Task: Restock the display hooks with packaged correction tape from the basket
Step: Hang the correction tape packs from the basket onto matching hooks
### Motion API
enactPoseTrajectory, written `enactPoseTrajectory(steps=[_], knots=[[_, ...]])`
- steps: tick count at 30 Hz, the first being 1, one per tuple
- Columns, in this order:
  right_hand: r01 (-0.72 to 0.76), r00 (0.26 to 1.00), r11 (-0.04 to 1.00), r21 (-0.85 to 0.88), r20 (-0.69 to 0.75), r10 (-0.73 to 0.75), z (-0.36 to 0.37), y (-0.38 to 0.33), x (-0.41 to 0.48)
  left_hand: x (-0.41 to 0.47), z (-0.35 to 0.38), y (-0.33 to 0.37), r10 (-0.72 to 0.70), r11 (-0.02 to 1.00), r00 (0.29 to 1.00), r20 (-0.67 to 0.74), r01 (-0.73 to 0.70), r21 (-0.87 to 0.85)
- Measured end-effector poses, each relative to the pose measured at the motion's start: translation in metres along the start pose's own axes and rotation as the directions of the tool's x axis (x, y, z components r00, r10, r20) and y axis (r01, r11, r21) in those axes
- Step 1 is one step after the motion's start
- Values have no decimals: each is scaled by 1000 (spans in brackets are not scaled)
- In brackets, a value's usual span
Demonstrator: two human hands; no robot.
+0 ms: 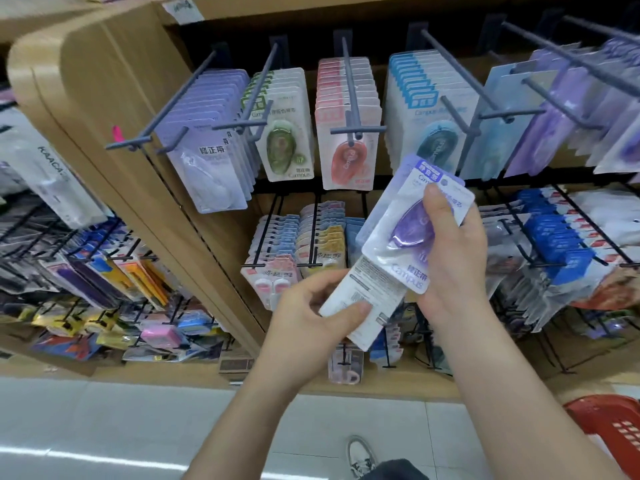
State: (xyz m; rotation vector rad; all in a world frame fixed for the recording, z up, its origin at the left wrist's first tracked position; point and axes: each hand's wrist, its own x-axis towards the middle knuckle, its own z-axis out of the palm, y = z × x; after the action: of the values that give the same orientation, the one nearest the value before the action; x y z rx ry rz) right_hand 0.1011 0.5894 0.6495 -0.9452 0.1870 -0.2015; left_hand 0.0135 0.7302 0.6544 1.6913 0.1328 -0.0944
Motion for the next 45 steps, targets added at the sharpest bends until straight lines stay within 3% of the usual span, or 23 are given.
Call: enactPoseTrajectory(steps=[5, 8, 10, 12, 14, 17, 19, 22, 27, 30, 33, 38, 45], knots=[[34, 999, 999, -28, 4, -33, -9, -10, 15, -15, -35, -2, 13, 998, 971, -239, -29, -63], [51, 995, 961, -272, 94, -26, -17, -12, 15, -23, -57, 0, 287, 958, 886, -365, -264, 112], [52, 989, 904, -425, 145, 11, -18, -6, 9, -24, -65, 2, 587, 802, 733, -344, -468, 372], [59, 976, 852, -520, 210, 61, -11, 5, -2, -21, -62, -2, 794, 556, 569, -213, -540, 632], [-18, 957, 865, -502, 242, 160, 1, 14, -15, -15, -53, -13, 854, 379, 517, -59, -540, 752], [-239, 932, 918, -317, 189, 308, 15, 14, -28, -10, -42, -30, 808, 335, 586, 62, -543, 770], [-293, 929, 905, -308, 133, 346, 15, 12, -28, -11, -41, -35, 787, 340, 610, 88, -548, 764], [-187, 941, 904, -385, 195, 278, 14, 15, -29, -15, -42, -33, 750, 354, 648, 133, -562, 747], [52, 941, 881, -469, 318, 114, 5, 15, -23, -22, -46, -17, 616, 620, 779, 116, -570, 539], [177, 910, 812, -557, 407, 81, -2, 10, -18, -16, -42, 5, 467, 844, 883, -38, -433, 317], [326, 852, 742, -586, 521, 37, -1, 6, -19, 12, -36, 24, 325, 943, 925, -195, -301, 142], [514, 749, 631, -582, 662, 1, -4, -2, -22, 47, -21, 43, 158, 980, 984, -88, -167, -104], [494, 797, 615, -615, 603, -38, -13, -11, -31, 48, -8, 31, 80, 940, 979, -190, -137, -311]])
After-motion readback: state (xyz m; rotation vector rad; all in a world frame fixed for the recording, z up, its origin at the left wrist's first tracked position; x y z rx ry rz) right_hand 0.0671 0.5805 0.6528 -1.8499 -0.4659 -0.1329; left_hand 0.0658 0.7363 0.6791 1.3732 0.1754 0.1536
